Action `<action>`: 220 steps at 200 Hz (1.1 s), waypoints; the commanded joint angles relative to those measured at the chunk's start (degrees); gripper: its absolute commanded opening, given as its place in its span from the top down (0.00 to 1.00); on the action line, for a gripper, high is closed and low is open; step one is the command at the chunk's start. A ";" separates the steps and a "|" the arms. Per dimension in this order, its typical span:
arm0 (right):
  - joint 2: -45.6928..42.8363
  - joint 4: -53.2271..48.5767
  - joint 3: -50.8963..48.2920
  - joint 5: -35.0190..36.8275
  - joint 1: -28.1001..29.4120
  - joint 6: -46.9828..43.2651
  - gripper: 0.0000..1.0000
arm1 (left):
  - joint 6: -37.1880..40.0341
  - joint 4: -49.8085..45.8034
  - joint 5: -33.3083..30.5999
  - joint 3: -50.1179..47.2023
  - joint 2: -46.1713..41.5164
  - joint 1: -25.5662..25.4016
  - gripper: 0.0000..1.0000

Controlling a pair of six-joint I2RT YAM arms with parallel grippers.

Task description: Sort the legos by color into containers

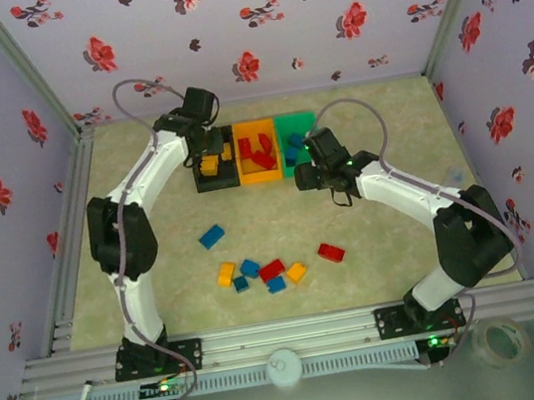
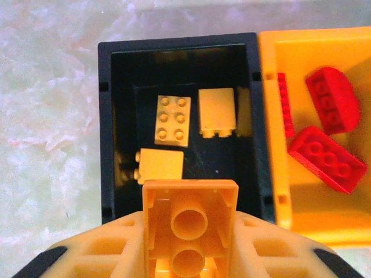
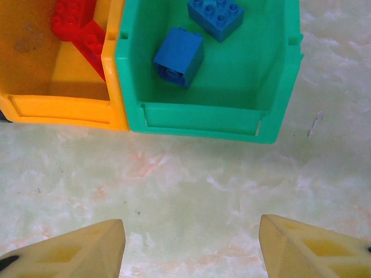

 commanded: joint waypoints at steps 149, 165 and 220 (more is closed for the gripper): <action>-4.95 -9.56 -8.52 -0.55 5.70 2.89 0.35 | -0.05 0.68 1.91 -12.53 -13.68 1.15 0.36; -6.75 -10.41 -11.49 -1.19 9.12 3.98 0.34 | -2.33 1.28 2.28 -17.57 -17.99 1.01 0.36; -11.69 -15.52 -16.79 0.58 16.44 7.09 0.24 | -7.66 4.52 3.55 -29.29 -28.17 0.58 0.36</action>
